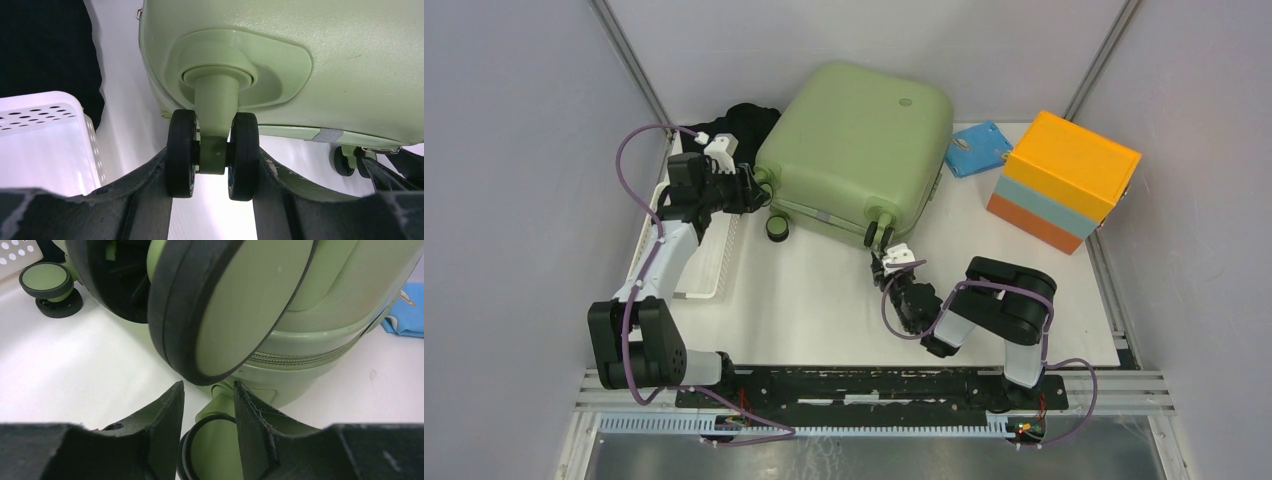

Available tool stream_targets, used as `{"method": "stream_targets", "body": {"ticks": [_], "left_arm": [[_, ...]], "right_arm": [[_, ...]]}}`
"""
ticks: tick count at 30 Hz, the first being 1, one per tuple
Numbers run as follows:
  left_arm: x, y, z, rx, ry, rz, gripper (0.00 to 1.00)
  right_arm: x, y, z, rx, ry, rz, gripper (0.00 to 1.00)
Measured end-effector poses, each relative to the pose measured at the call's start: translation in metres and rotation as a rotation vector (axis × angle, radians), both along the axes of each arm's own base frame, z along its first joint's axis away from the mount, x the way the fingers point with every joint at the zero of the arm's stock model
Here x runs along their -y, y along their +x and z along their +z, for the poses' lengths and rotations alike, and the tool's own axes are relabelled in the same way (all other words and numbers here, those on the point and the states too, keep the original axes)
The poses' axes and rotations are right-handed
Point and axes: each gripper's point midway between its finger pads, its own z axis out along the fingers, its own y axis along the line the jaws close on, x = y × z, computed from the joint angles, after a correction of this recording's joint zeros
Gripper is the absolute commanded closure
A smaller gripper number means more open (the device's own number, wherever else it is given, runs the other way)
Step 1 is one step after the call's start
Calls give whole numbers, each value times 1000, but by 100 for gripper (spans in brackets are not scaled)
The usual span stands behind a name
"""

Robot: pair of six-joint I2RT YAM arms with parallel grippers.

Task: Open, take out, and arrange the luggage
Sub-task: Unzip the luggage at the center of the board.

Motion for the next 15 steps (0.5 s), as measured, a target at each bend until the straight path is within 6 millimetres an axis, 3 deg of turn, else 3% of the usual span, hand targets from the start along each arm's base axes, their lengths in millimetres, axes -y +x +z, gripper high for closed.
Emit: {"method": "stream_targets", "body": {"ticks": [15], "left_arm": [[1,0,0,0,-3,-3,72]], "right_arm": [[-3,4,6,17,-14,-28,64]]}}
